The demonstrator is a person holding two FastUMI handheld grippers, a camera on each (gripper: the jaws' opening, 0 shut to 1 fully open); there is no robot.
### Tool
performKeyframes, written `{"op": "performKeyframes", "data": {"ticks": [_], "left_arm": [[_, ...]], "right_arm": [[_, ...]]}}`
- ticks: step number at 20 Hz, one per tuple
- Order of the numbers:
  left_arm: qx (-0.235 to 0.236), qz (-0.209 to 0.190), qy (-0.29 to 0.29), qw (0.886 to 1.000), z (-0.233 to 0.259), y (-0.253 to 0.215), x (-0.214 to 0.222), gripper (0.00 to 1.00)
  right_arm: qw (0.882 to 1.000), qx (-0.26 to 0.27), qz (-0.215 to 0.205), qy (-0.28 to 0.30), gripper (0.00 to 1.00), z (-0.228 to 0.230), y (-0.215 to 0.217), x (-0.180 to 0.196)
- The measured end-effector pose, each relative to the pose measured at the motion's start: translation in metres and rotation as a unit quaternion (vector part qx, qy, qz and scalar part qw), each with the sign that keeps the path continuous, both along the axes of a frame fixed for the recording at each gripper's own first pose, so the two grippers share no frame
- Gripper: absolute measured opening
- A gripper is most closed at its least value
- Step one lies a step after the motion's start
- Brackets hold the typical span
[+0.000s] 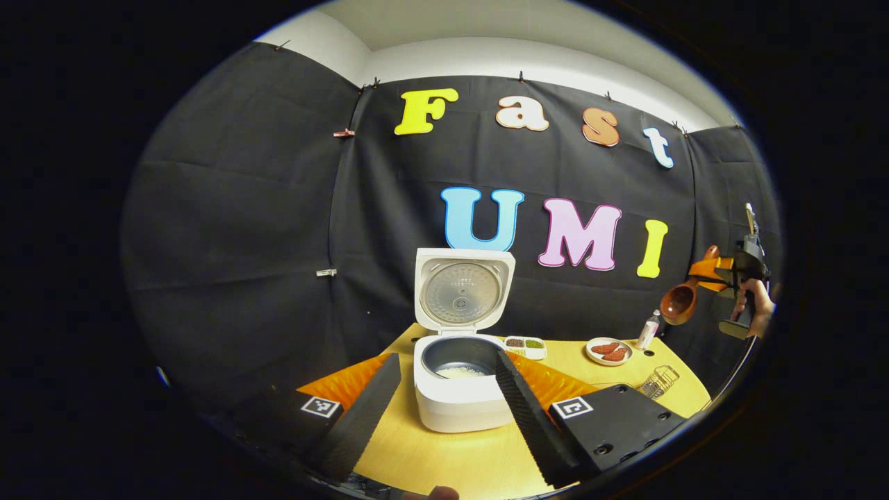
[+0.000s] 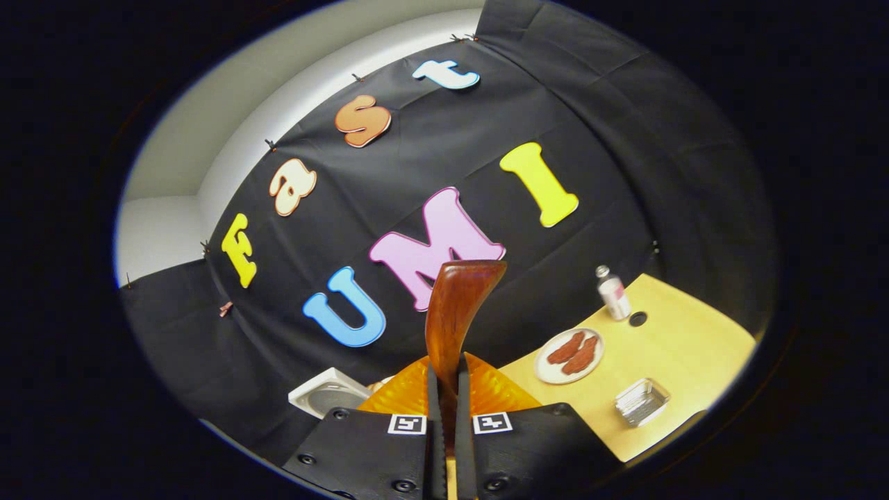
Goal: Close the left gripper, press the button to open the rice cooker; take a wooden spoon from the chopstick holder with the right hand, scoop a spoonful of rice and pour it into the rice cooker, then put the wooden spoon back into the chopstick holder.
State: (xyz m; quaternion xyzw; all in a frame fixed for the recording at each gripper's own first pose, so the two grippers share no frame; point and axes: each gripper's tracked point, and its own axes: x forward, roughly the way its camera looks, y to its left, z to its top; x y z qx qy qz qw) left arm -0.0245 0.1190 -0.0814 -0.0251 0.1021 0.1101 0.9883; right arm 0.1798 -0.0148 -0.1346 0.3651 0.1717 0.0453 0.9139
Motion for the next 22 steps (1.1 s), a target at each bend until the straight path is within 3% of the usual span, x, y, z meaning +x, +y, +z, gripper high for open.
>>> {"op": "performKeyframes", "data": {"ticks": [5,11,12,13,15,22], "left_arm": [[0.015,0.016,0.011,1.000,0.002,-0.021,0.005,0.95],[0.035,0.029,0.021,0.999,0.010,-0.050,0.009,0.95],[0.036,0.032,0.023,0.999,0.010,-0.055,0.009,0.95],[0.036,0.035,0.026,0.998,0.009,-0.060,0.009,0.95],[0.038,0.044,0.032,0.998,0.007,-0.066,0.007,0.95],[0.047,0.064,0.043,0.996,0.004,-0.084,0.006,0.95]], "right_arm": [[0.998,-0.048,-0.010,0.030,0.10,-0.060,-0.067,-0.010],[0.993,-0.089,0.010,0.073,0.10,-0.155,-0.103,-0.005],[0.993,-0.091,0.017,0.079,0.10,-0.150,-0.121,0.006],[0.992,-0.092,0.024,0.086,0.14,-0.165,-0.122,0.009],[0.989,-0.100,0.039,0.100,0.10,-0.193,-0.123,0.015],[0.976,-0.149,0.096,0.127,0.10,-0.268,-0.110,0.019]]}}
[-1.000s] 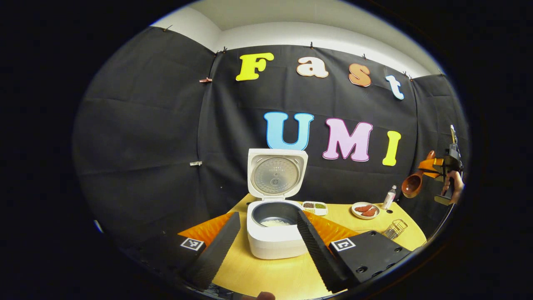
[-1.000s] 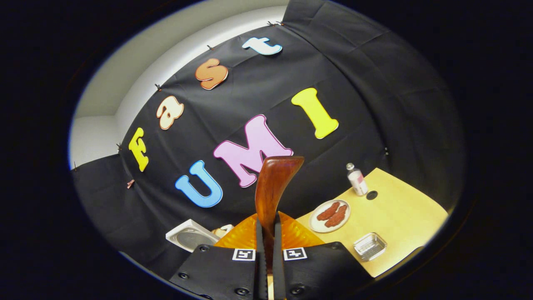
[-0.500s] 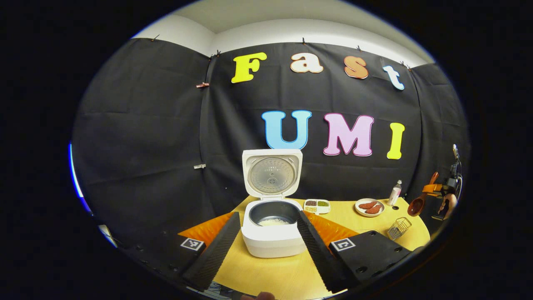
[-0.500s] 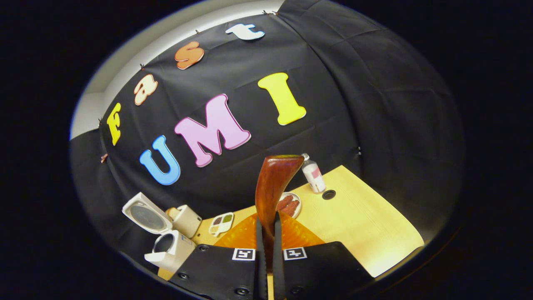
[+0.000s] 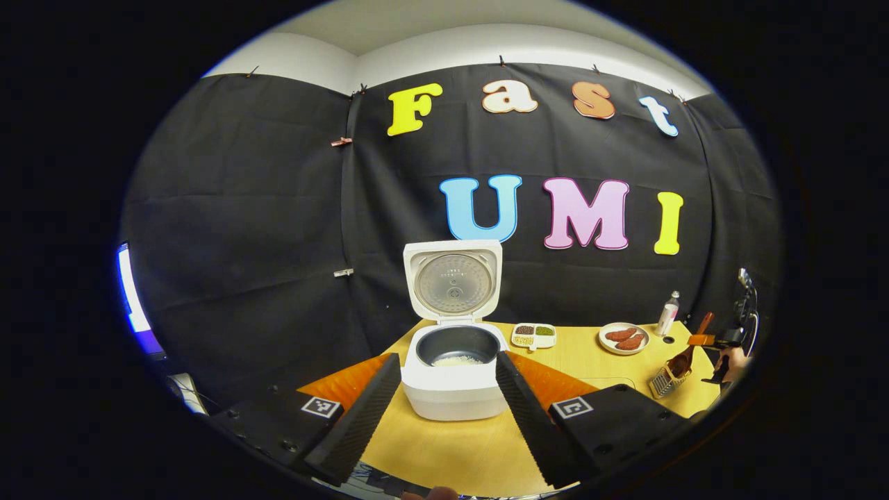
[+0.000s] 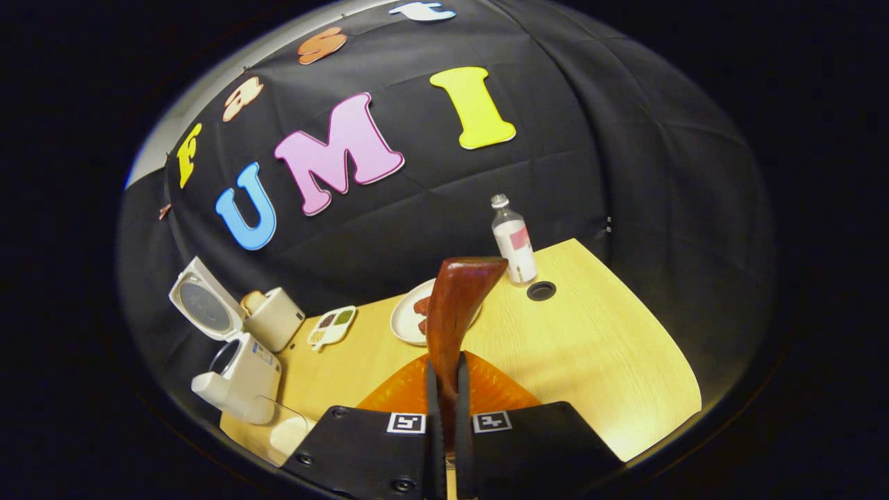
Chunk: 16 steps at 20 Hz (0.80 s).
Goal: Close the left gripper, press the button to open the rice cooker; take a wooden spoon from the chopstick holder with the right hand, scoop a spoonful of rice and pour it into the rice cooker, then put the wooden spoon back into the chopstick holder.
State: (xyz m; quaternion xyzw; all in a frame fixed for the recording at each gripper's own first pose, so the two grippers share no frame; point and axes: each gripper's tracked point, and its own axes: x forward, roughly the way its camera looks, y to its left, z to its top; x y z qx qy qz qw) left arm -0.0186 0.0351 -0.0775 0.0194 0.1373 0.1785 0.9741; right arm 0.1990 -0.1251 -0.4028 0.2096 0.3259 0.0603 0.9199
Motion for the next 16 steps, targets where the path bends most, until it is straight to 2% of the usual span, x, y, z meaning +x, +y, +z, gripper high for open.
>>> {"op": "performKeyframes", "data": {"ticks": [2,6,8,9,10,11,12,13,16], "left_arm": [[-0.003,0.006,0.000,1.000,-0.001,-0.002,0.001,0.94],[-0.008,0.015,-0.001,1.000,-0.002,0.000,0.000,0.93],[-0.001,0.015,-0.003,1.000,0.003,0.004,-0.001,0.93],[0.002,0.013,-0.004,1.000,0.005,0.006,0.000,0.93],[0.003,0.012,-0.005,1.000,0.006,0.008,0.000,0.93],[0.002,0.010,-0.007,1.000,0.008,0.010,0.001,0.93],[-0.002,0.007,-0.011,1.000,0.010,0.012,0.002,0.93],[-0.006,0.005,-0.014,1.000,0.011,0.015,0.004,0.93],[-0.011,-0.007,-0.017,1.000,0.010,0.021,0.008,0.93]], "right_arm": [[1.000,0.002,0.010,0.012,0.10,-0.012,0.009,-0.001],[0.999,0.011,0.011,0.031,0.17,-0.029,0.013,-0.010],[0.999,0.007,0.001,0.040,0.32,-0.028,0.008,-0.011],[0.999,0.006,-0.001,0.044,0.46,-0.025,0.005,-0.015],[0.999,0.001,-0.006,0.048,0.51,-0.028,0.004,-0.016],[0.998,-0.007,-0.013,0.053,0.76,-0.025,0.000,-0.022],[0.998,-0.014,-0.017,0.061,0.81,-0.024,-0.002,-0.027],[0.998,-0.022,-0.020,0.064,0.91,-0.020,-0.006,-0.034],[0.996,-0.038,-0.036,0.065,0.96,-0.004,-0.014,-0.046]]}}
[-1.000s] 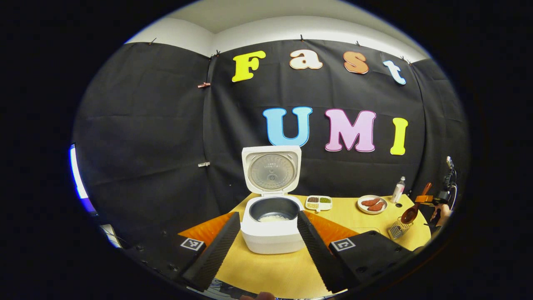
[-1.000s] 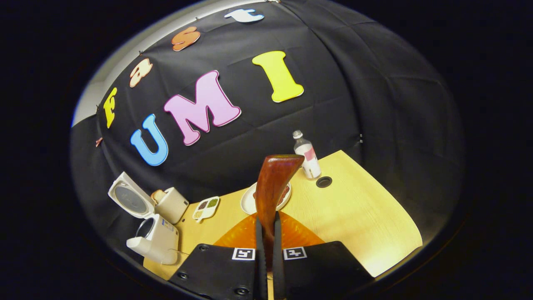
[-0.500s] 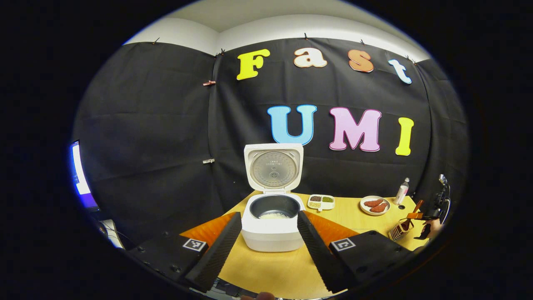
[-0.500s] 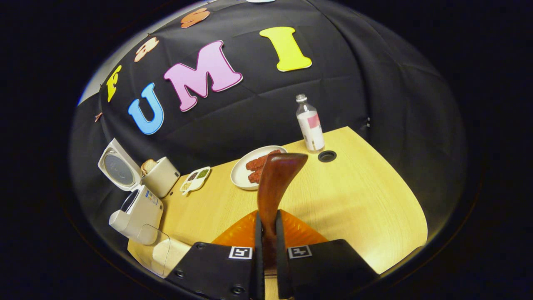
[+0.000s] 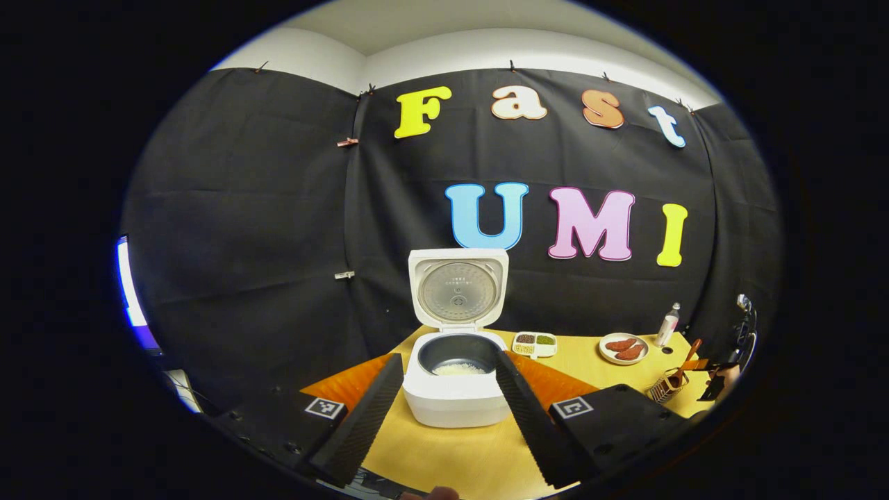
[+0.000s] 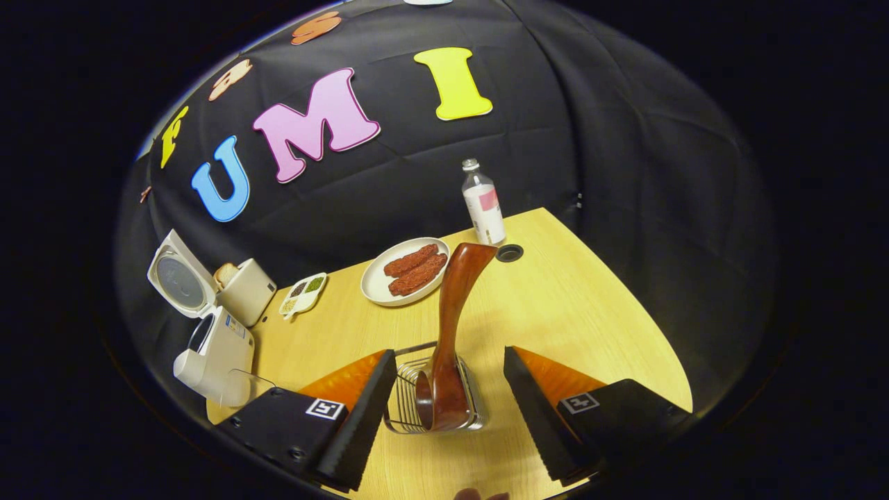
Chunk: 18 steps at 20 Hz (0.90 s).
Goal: Close the left gripper, press the button to open the rice cooker; take a wooden spoon from the chopstick holder with the right hand, scoop a spoonful of rice and pour it into the rice cooker, then put the wooden spoon back into the chopstick holder.
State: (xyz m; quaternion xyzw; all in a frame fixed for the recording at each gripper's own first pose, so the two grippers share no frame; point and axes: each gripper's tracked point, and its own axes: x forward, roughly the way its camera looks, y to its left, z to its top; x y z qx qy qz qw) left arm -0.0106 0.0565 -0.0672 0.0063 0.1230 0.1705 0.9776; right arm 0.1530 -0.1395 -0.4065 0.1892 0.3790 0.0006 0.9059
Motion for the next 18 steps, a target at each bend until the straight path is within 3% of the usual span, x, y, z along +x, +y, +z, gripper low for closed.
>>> {"op": "performKeyframes", "data": {"ticks": [4,9,13,18], "left_arm": [[0.017,-0.027,-0.007,0.999,0.007,0.007,0.008,0.93],[0.000,-0.060,-0.024,0.998,0.011,0.012,0.022,0.93],[-0.011,-0.080,-0.037,0.996,0.015,0.020,0.033,0.93],[-0.013,-0.107,-0.051,0.993,0.023,0.032,0.051,0.93]], "right_arm": [[1.000,0.008,-0.017,-0.021,0.97,0.044,0.008,-0.016],[0.997,0.010,-0.019,-0.076,0.97,0.121,0.035,-0.029],[0.989,-0.032,-0.016,-0.145,0.97,0.191,0.049,-0.033],[0.968,-0.103,-0.002,-0.227,0.97,0.281,0.074,-0.037]]}}
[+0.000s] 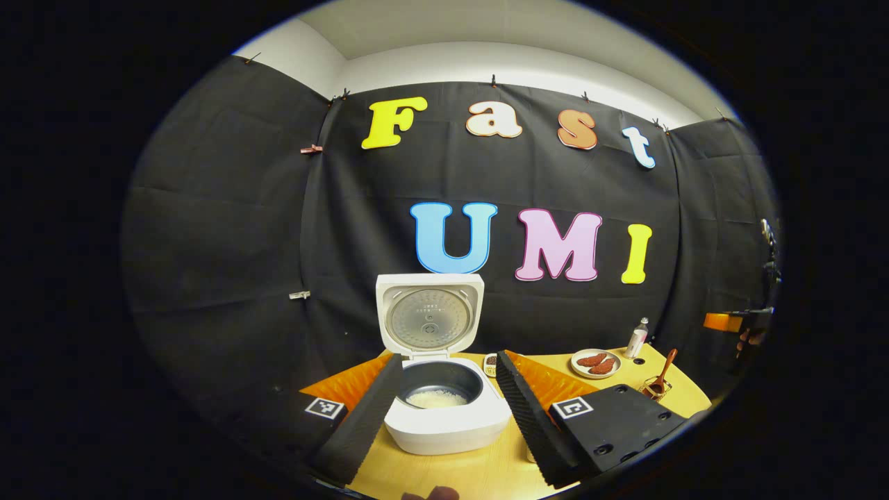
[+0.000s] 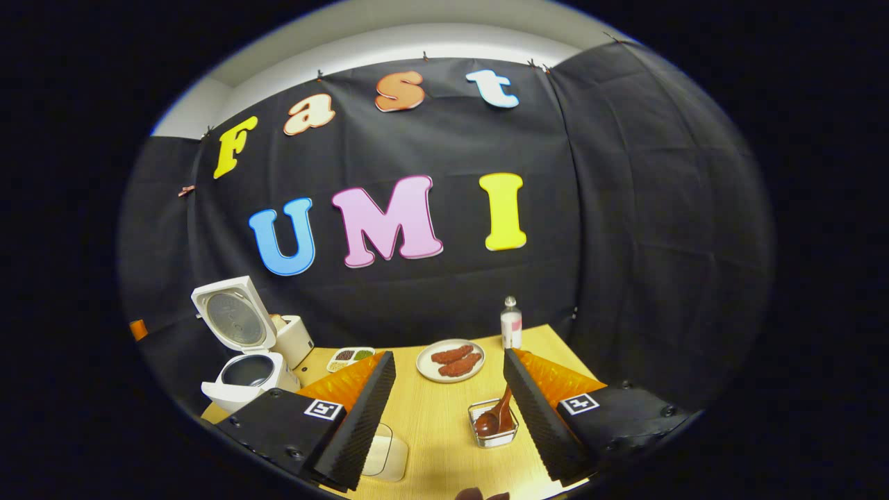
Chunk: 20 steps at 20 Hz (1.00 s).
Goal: Close the left gripper, press the button to open the rice cooker; take a wooden spoon from the chopstick holder with the right hand, scoop a spoonful of rice and pour it into the rice cooker, then put the wooden spoon back into the chopstick holder.
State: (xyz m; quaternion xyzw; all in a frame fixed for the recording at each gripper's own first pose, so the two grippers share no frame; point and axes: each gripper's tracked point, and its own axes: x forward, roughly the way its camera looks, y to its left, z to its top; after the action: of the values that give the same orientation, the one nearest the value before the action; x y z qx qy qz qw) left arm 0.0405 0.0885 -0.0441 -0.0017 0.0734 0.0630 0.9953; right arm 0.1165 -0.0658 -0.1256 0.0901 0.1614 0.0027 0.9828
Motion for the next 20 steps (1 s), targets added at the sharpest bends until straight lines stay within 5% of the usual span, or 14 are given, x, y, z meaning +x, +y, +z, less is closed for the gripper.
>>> {"op": "performKeyframes", "data": {"ticks": [9,20], "left_arm": [[-0.007,-0.010,-0.052,0.999,0.053,0.050,0.101,0.93],[0.025,-0.023,-0.040,0.999,0.023,0.070,0.292,0.95]], "right_arm": [[0.996,-0.076,0.024,-0.045,0.99,0.059,0.061,-0.034],[0.992,-0.122,-0.001,-0.034,0.98,0.068,0.065,-0.071]]}}
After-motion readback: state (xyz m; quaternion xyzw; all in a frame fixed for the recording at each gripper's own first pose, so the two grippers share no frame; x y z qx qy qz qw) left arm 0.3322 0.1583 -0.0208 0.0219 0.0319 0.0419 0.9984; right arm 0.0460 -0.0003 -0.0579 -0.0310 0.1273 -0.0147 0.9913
